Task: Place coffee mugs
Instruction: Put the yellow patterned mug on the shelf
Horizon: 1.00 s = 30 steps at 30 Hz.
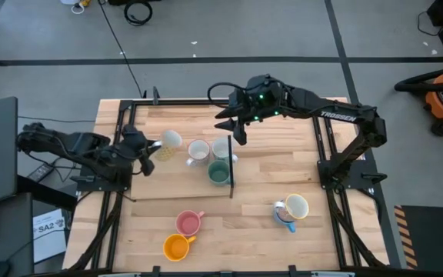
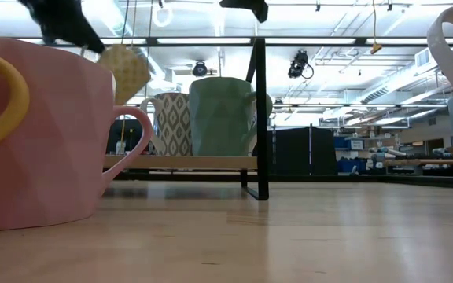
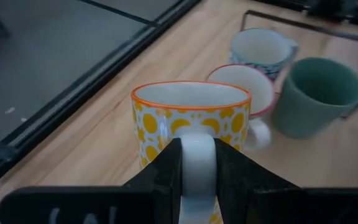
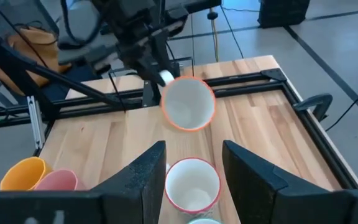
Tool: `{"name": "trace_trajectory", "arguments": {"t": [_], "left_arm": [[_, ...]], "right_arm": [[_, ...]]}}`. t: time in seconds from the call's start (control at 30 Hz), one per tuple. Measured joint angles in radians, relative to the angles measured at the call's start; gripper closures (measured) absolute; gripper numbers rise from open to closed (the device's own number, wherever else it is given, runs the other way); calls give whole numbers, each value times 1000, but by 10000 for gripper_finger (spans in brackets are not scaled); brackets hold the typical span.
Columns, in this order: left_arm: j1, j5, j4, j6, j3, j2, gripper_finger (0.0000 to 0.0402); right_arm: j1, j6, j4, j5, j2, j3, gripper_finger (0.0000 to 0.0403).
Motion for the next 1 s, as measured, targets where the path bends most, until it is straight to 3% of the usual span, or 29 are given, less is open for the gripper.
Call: {"name": "trace_trajectory", "arguments": {"t": [0.37, 1.0], "left_arm": [[0, -129, 295, -38, -250, -2, 328], [1, -176, 569, -84, -438, 6, 326]], "right_arm": [[0, -3, -9, 0, 2, 0, 240], [0, -6, -8, 0, 2, -1, 240]]}}
